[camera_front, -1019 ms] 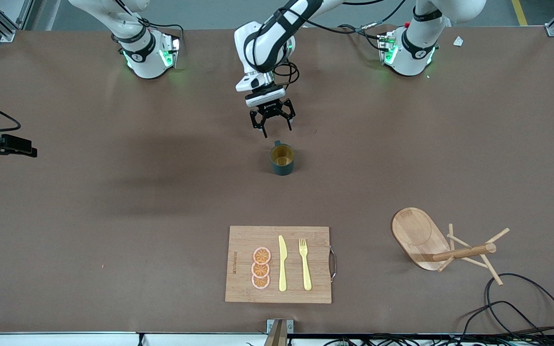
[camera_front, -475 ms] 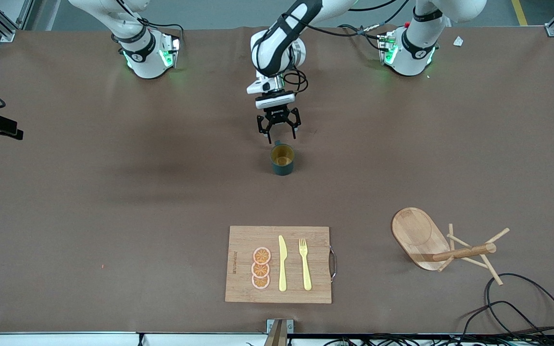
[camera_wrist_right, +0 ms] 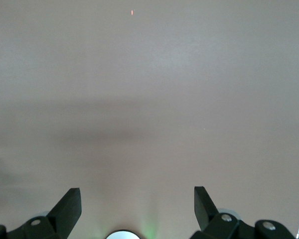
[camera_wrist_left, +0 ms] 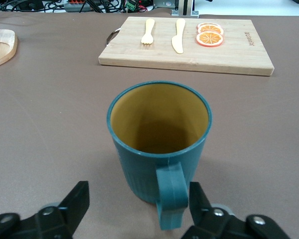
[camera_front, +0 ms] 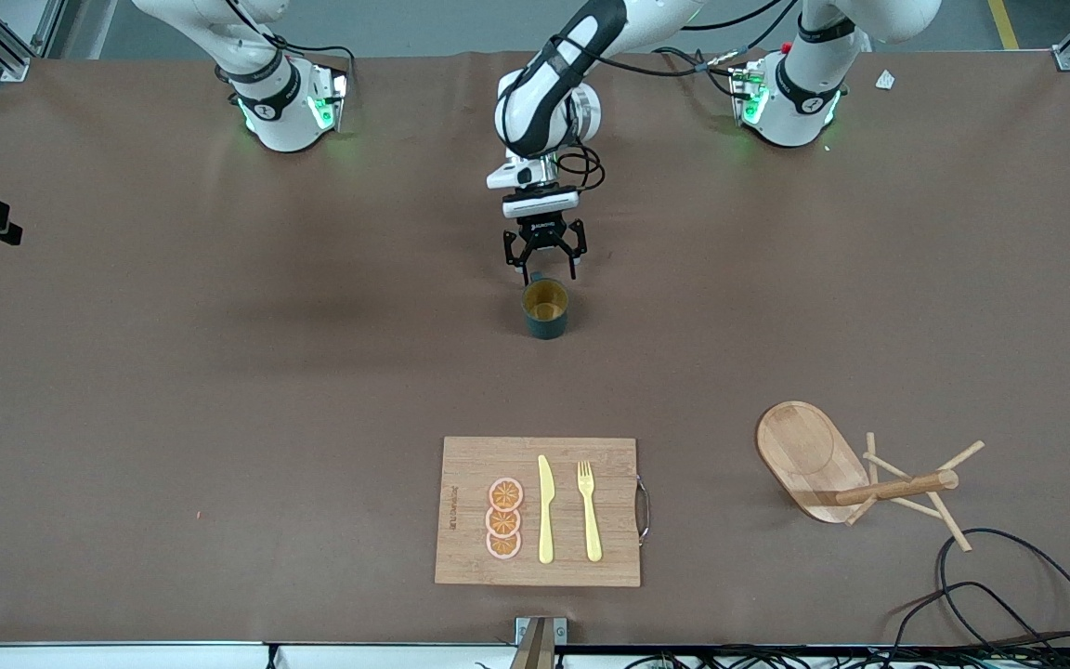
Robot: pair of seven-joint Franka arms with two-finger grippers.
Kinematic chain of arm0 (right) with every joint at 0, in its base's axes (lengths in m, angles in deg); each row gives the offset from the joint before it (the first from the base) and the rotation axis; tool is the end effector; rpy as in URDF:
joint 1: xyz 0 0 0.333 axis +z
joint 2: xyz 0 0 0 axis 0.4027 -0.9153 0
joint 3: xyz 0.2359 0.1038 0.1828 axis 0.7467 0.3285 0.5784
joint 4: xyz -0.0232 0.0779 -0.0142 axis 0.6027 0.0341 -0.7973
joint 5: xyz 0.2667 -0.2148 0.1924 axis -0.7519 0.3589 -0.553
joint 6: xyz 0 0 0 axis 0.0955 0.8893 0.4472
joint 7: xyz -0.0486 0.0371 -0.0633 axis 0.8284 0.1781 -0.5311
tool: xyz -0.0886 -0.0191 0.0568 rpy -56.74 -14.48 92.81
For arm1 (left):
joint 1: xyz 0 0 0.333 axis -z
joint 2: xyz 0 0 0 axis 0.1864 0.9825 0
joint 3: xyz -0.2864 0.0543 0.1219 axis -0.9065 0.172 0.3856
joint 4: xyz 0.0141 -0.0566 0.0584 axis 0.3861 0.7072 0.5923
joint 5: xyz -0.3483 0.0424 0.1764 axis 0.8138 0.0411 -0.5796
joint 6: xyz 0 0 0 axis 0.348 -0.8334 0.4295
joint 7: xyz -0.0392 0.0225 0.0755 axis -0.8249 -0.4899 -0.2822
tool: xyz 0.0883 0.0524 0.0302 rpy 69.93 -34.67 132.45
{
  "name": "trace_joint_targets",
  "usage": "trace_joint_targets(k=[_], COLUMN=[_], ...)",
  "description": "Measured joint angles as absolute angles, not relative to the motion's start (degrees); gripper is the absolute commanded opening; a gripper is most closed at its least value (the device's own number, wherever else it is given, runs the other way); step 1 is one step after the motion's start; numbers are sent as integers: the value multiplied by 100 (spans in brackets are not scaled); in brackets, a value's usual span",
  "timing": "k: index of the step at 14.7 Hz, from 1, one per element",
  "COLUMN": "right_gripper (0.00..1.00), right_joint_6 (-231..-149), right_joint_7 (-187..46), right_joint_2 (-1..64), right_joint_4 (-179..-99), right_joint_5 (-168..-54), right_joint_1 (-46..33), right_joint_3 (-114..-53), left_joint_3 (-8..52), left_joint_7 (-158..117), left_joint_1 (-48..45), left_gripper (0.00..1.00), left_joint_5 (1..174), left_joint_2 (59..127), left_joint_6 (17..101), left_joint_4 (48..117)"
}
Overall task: Pass cup and hang on rack
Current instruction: 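Close the left gripper on the teal mug handle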
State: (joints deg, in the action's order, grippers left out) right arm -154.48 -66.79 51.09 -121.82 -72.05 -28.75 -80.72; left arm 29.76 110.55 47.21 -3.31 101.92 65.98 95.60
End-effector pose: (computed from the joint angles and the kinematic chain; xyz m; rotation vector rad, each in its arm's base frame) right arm 0.5495 -0.0805 0.6434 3.1072 0.0076 -0.1517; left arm 0.2558 -0.5326 0.1522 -2.7517 -0.1786 -1.3407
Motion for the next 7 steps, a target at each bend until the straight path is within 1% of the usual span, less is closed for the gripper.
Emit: trace_joint_targets(k=[3, 5, 6, 7], right_gripper=[100, 100, 100, 100], right_joint_6=[-15448, -15448, -15448, -15448], right_joint_7=[-6681, -6683, -6684, -6684], right_joint_2=[5144, 5144, 5144, 5144], right_joint_4=[-12182, -12183, -12184, -12185], right_joint_5=[-7198, -7197, -7197, -7197], right_joint_1=[-2875, -2875, -2875, -2875], right_joint_3=[-8074, -8074, -8074, -8074], left_joint_3=[2976, 2977, 2977, 2977], left_joint_7=[11056, 11058, 11058, 11058], left_joint_1=[4715, 4693, 4679, 4667], left_gripper=[60, 48, 42, 32], left_joint_5=[-331, -331, -331, -331], left_joint_2=[10194, 10196, 10201, 10211], left_joint_6=[6611, 6614, 6620, 6628], left_joint_4=[9535, 9494, 9470, 9440])
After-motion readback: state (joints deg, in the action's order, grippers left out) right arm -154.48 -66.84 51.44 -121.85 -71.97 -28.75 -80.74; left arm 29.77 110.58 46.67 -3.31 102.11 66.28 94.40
